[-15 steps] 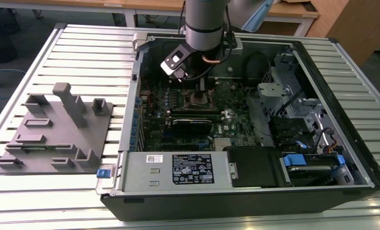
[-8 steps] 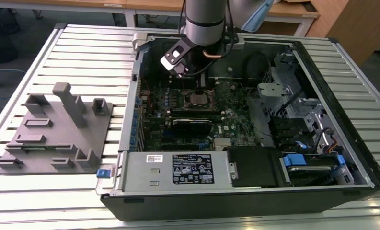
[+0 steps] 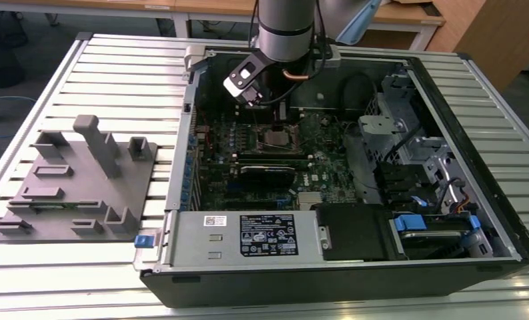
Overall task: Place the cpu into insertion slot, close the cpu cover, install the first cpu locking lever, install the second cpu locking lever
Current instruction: 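Place the cpu into insertion slot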
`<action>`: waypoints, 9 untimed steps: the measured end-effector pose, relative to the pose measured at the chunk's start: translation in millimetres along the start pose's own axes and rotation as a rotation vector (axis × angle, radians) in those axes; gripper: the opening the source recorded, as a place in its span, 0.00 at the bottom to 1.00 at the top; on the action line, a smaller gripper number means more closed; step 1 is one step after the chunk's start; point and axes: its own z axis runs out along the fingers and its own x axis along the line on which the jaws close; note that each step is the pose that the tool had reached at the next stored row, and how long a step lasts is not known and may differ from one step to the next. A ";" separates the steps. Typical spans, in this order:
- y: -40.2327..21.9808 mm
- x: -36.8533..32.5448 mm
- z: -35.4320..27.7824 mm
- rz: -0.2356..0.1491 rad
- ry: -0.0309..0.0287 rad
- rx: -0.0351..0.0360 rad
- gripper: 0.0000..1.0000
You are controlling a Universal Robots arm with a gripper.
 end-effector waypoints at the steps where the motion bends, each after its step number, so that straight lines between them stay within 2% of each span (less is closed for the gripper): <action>1: 0.0 0.0 -0.1 0.000 0.0000 0.0000 0.11; 9: 0.1 0.0 -1.0 0.000 0.0001 0.0000 0.11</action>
